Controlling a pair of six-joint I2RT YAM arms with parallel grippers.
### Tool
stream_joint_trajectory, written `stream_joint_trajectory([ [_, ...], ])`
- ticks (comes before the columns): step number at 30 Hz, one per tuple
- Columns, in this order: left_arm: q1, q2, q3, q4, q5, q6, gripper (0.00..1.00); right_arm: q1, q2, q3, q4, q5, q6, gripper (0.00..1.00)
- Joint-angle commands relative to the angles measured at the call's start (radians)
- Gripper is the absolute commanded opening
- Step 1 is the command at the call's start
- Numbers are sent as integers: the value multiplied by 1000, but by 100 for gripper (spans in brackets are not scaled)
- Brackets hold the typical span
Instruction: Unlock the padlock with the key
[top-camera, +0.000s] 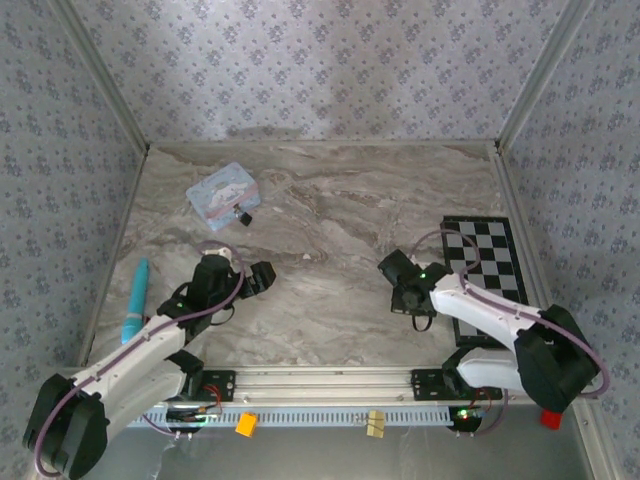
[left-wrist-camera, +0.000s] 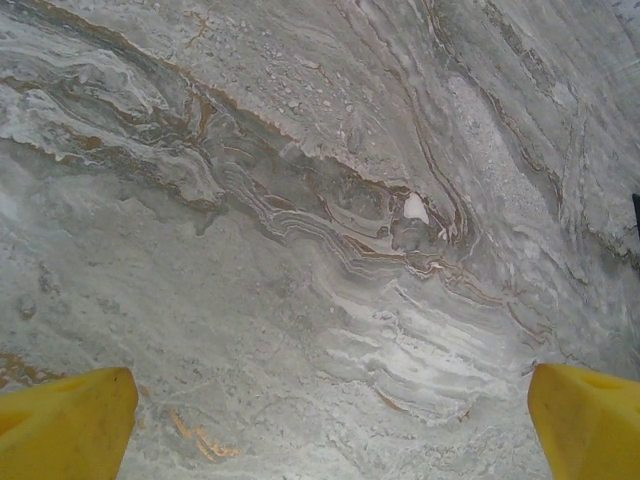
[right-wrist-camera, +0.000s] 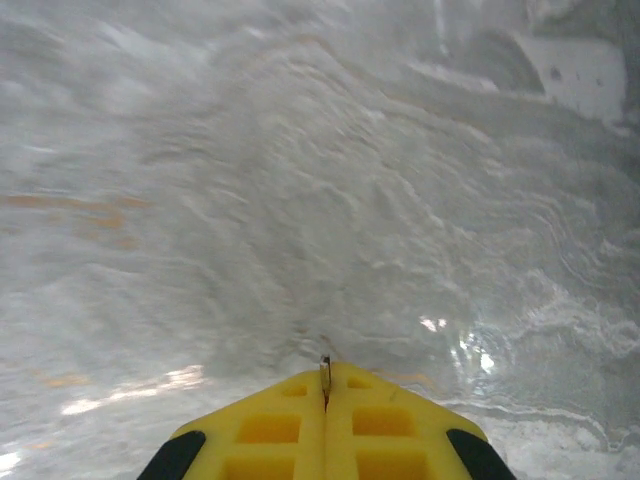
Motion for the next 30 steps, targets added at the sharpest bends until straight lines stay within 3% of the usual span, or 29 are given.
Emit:
stream_joint_trajectory([
  [1,-13,15,59,10,0,6,100,19,-27,42,-24,16,-55,4],
  [7,-48,70,99,25,39,9,100,116,-134,61,143,-109,-156,0],
  [16,-182,199,254,74,172,11,93,277,-193,84,455,-96,-309,2],
  [23,-274,228,265,211,232,5,87,320,-189,96,692,-101,-357,2],
  [30,-295,202,223,364,258,-40,78,344,-149,91,825,-149,-364,1],
])
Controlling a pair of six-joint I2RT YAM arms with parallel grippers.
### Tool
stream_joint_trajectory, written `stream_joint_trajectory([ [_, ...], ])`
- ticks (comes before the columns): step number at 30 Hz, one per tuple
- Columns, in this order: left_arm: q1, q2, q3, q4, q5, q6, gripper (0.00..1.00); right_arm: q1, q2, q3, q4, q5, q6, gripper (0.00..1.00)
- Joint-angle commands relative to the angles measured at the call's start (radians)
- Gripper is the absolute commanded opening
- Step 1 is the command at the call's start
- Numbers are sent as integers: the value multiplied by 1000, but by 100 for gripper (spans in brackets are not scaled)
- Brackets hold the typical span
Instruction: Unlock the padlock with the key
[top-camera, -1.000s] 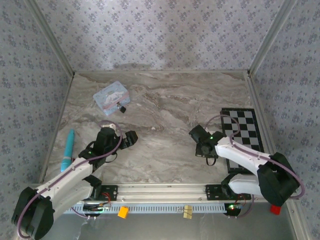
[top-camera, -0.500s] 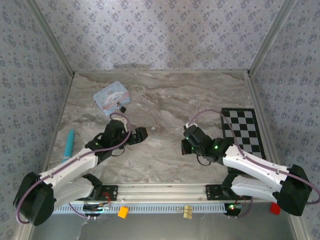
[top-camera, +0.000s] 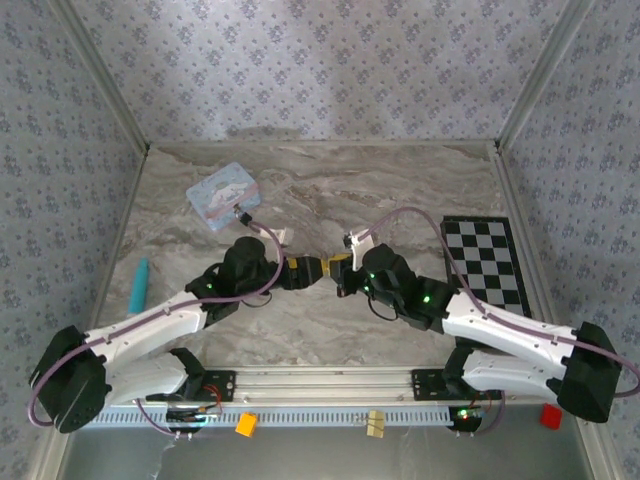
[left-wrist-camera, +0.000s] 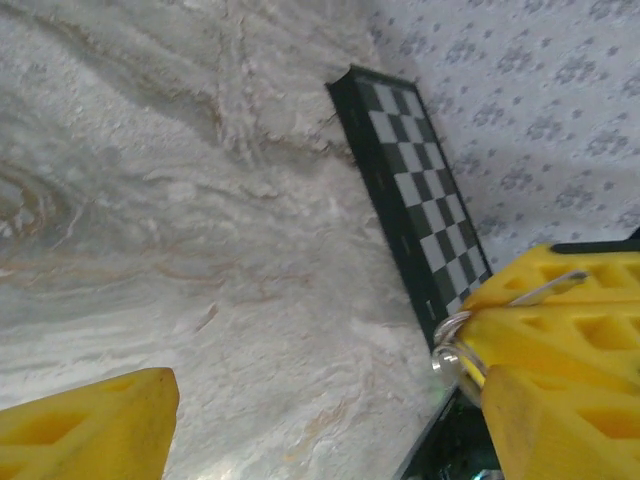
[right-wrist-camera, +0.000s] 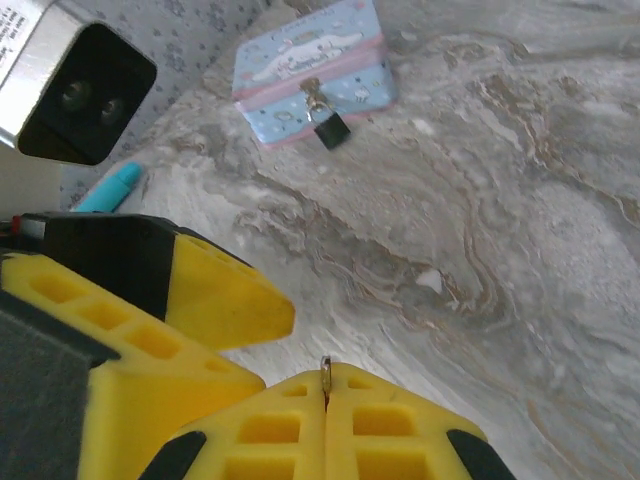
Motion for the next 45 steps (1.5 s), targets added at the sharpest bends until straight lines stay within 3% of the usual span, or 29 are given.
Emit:
stream_joint_trajectory([
  [1,-8,-28,-20,127,37,-26,77,21,21,21,112,-37,-27,1],
  [9,-8,-69,-36,100,25,-24,70,37,23,-3,149,2,-24,0],
  [18,-8,-132,-60,127,11,-33,76,38,30,0,142,23,-20,0],
  [33,-7,-118,-51,102,5,-10,52,50,28,7,155,4,-20,0],
  [45,-7,-118,-37,97,-10,10,41,52,46,13,142,-16,-13,0],
])
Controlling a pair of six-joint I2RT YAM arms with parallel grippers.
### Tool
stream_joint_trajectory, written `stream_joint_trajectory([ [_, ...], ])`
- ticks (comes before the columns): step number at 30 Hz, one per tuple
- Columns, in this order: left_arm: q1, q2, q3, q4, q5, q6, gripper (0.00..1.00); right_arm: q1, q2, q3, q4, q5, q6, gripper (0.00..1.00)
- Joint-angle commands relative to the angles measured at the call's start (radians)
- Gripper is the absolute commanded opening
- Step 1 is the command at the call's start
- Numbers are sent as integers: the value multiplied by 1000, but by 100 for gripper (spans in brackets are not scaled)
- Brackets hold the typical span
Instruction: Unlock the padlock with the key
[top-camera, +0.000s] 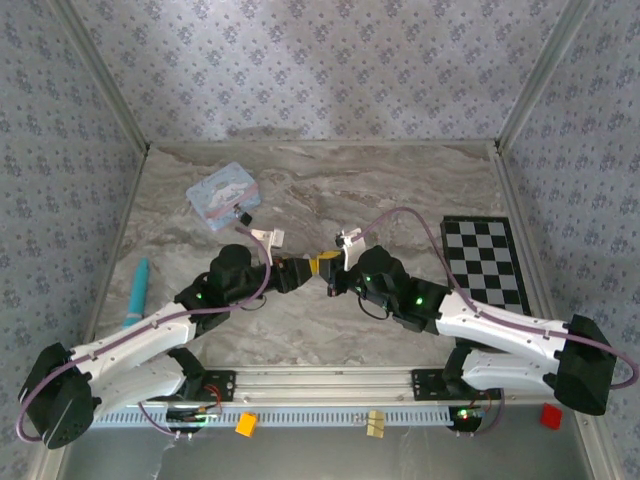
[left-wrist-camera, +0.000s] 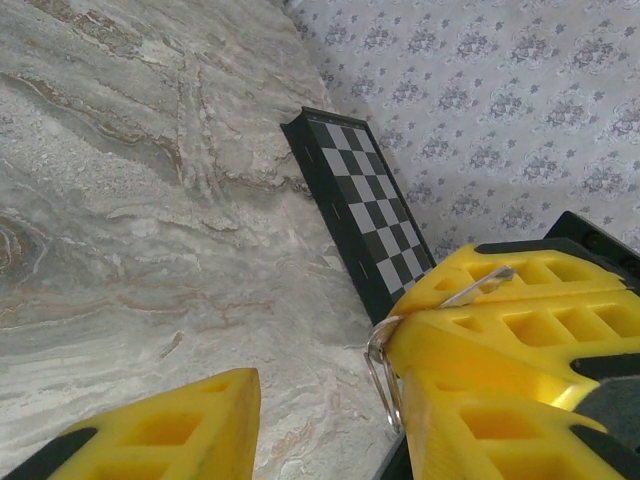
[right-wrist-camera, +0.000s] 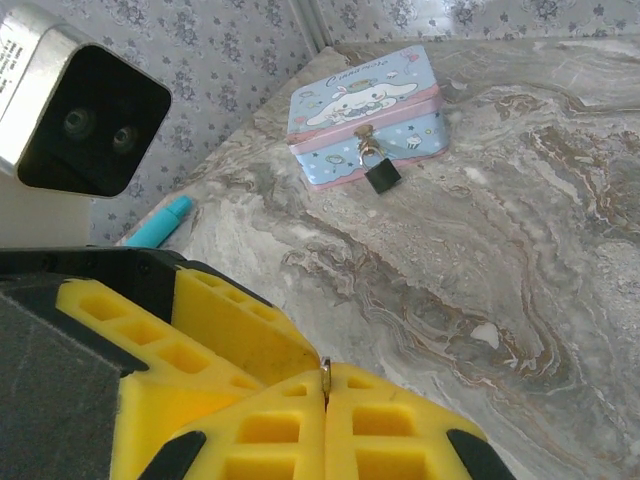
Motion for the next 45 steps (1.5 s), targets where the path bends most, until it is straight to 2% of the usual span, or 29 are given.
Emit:
stream_joint_trajectory([
  [1,-5,0,32,28,-3,23,40,9,10,15,3,-22,1,0],
  [12,-5,19,35,45,19,35,22,18,30,25,-19,-29,14,0],
  [20,-6,15,32,48,23,40,17,21,36,26,-24,-35,27,0],
  [22,-7,11,31,48,23,39,17,21,35,26,-29,-30,33,0],
  [24,-6,10,30,45,24,43,23,20,34,33,-47,-10,49,0],
  [26,-7,13,29,44,36,47,24,13,31,39,-61,4,79,0],
  [29,-7,16,23,54,55,49,24,-3,14,21,-28,-20,118,0],
  [32,-9,16,22,59,64,49,28,-9,11,10,13,-38,141,0],
  [40,-18,14,29,66,87,58,36,-7,6,-6,26,-3,169,0],
  [45,-17,-29,8,52,32,61,37,-11,4,-10,24,-17,149,0],
])
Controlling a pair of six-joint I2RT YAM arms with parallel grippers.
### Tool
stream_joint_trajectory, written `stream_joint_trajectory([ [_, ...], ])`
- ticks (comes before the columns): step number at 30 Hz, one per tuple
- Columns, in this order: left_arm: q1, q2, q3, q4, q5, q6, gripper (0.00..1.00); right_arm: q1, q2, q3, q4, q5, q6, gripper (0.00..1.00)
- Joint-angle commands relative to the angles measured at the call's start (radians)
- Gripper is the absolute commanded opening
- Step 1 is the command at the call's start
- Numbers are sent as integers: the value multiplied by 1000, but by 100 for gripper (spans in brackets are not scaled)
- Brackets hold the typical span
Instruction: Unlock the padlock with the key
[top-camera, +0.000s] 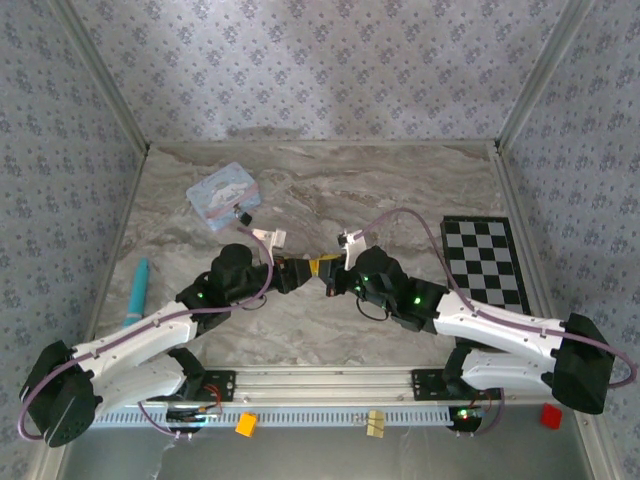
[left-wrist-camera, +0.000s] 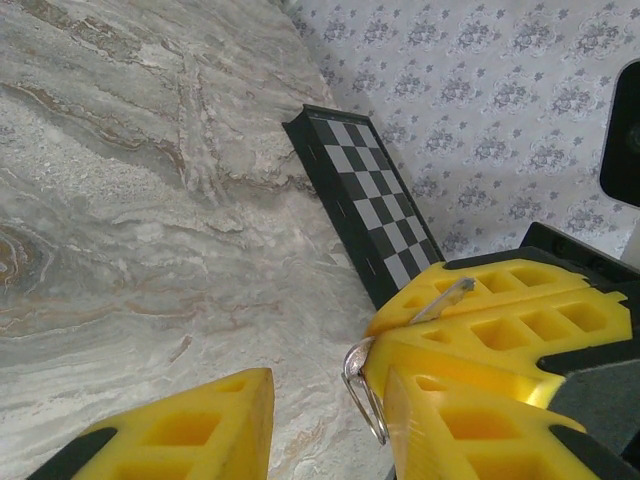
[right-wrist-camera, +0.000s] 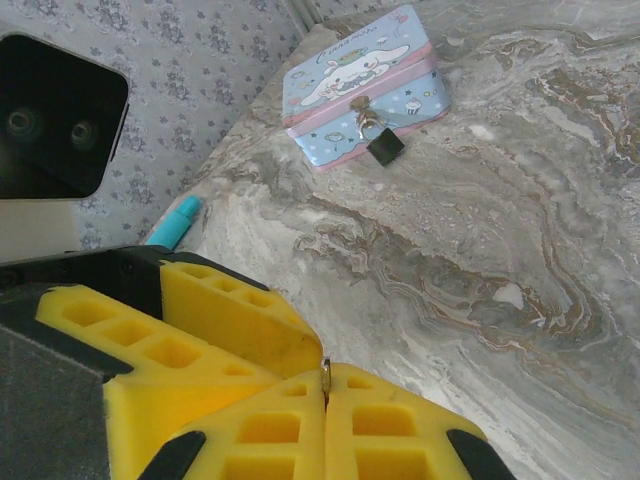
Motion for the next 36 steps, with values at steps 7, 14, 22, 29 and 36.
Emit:
stream_joint_trajectory([
  [7,-19,-66,-12,95,77,21,43,-34,-46,-20,34,-18,26,0],
  [14,-47,-40,-11,105,64,60,47,-41,-47,-29,105,-44,106,0],
  [22,-46,-71,-42,112,-10,58,40,-42,-58,-27,116,-70,137,0],
  [29,-46,-65,-27,79,-16,72,35,-28,-49,-30,132,-79,137,0],
  [36,-47,-63,-15,32,-43,99,30,-20,-56,-27,131,-79,134,0],
])
